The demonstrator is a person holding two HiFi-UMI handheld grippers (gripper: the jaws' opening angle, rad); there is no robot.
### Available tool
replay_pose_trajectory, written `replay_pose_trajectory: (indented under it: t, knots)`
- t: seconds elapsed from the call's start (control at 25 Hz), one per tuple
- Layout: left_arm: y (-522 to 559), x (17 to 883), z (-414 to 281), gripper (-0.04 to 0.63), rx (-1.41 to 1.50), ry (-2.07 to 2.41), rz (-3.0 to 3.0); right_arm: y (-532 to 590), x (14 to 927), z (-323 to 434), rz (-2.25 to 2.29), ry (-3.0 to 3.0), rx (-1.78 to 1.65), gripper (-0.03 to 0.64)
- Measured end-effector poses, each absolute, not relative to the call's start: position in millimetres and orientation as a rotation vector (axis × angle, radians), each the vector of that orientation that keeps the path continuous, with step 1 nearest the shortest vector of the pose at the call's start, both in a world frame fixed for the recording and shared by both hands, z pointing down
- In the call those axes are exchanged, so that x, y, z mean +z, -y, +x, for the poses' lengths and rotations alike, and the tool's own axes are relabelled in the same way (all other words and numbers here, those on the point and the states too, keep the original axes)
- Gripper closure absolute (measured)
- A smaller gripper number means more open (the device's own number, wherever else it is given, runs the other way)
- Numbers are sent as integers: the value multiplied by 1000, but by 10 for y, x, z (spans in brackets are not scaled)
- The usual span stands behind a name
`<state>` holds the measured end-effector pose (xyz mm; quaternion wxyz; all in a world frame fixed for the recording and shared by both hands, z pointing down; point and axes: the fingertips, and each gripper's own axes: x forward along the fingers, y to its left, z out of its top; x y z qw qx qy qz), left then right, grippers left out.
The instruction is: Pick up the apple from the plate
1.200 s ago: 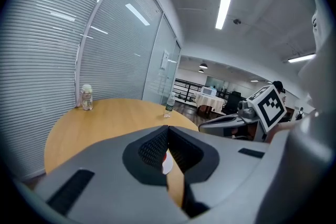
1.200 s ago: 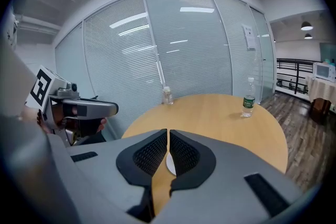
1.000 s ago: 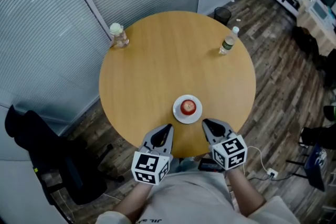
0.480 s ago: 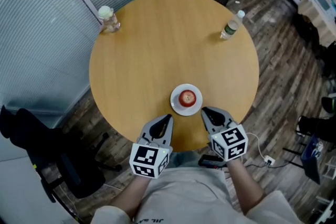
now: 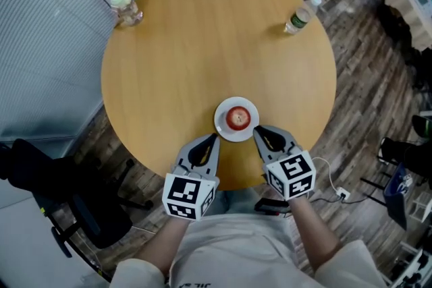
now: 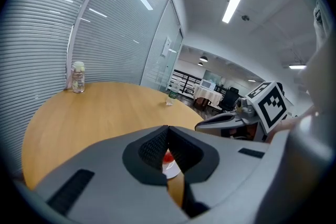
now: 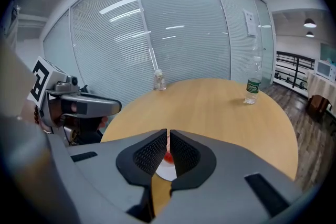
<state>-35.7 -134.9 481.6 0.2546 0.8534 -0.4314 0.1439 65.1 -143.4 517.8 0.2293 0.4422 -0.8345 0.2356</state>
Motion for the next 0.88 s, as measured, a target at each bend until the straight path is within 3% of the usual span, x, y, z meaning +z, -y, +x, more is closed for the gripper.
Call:
replay_pose_trajectory:
  t: [0.36,0.48,0.88]
  knots:
    - [1394,5017,-324,592,451,1122,2317,1507,5438,531,1161,2284,667,564]
    - [1383,5049,-321,592,455,1116,2309,1517,5541,519,1139,2268,683,459]
    - [1407,5191,-389,592,478,1106,2273,1585,5915,432,1070,2209,661,301]
